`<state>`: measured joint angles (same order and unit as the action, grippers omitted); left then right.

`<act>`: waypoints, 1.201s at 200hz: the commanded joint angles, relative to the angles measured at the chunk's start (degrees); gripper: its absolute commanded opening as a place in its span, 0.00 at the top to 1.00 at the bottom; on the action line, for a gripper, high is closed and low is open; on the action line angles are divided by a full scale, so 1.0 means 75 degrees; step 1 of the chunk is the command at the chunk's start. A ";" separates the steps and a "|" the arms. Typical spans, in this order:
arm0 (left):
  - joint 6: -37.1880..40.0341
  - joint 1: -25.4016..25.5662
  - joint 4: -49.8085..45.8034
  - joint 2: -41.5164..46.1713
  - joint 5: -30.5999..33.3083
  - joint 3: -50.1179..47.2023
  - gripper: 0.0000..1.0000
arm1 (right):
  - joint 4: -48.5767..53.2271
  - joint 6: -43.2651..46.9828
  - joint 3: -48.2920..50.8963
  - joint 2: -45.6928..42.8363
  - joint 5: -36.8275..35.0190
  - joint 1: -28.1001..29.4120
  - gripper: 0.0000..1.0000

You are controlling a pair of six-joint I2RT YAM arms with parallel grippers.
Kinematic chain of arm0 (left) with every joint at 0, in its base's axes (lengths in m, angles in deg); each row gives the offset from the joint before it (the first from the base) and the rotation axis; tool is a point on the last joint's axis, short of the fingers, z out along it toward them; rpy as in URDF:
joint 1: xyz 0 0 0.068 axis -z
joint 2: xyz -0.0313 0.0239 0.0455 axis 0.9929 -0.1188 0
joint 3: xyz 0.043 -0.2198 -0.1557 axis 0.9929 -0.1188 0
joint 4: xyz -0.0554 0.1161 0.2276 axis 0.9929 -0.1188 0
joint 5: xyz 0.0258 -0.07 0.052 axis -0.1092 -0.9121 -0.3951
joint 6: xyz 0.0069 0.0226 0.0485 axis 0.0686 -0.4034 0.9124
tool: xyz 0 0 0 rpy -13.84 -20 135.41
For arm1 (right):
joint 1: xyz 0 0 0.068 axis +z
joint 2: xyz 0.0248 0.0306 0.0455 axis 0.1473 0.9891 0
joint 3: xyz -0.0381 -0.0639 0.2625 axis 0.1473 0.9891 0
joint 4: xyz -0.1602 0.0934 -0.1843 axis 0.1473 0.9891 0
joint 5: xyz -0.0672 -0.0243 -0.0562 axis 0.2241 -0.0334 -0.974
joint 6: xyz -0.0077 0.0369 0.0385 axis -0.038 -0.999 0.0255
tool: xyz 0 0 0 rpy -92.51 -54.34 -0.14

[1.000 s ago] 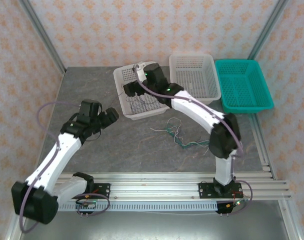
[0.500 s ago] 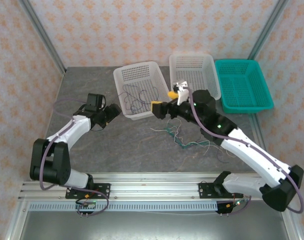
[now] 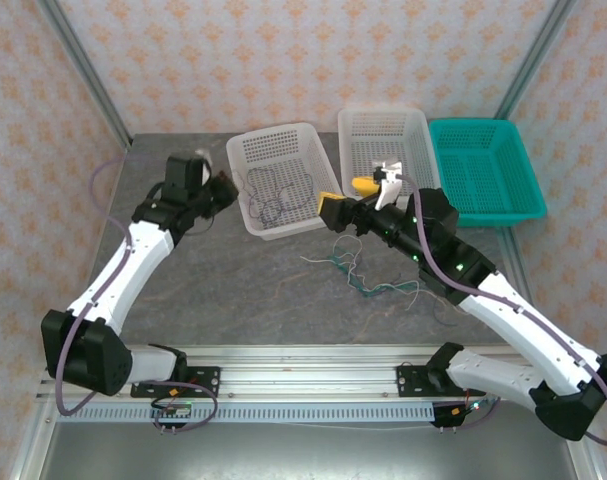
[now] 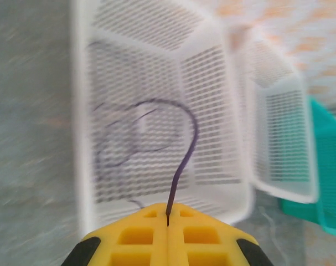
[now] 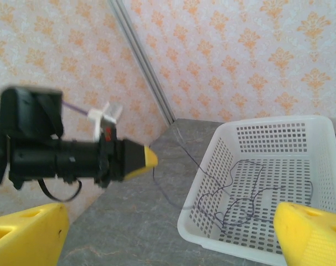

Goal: Untangle the cables

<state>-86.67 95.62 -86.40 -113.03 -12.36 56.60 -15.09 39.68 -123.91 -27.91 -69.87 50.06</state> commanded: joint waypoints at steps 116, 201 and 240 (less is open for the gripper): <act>0.1942 0.0579 -0.2680 -0.5069 0.1262 0.5859 0.07 | 0.1255 -0.0244 0.0067 -0.1493 -0.1042 -0.0001 0.05; 0.1440 0.0685 -0.2220 -0.1681 0.0437 0.4415 0.03 | 0.2545 -0.1334 0.0130 -0.1190 -0.3124 -0.0042 0.05; 0.1535 0.2011 -0.0933 0.0265 0.0132 0.2318 0.05 | 0.4036 -0.2670 0.0484 -0.0969 -0.3596 -0.1190 0.04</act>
<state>-75.52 104.26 -98.99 -116.22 -8.89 81.82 6.43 27.31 -123.08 -36.08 -94.20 47.52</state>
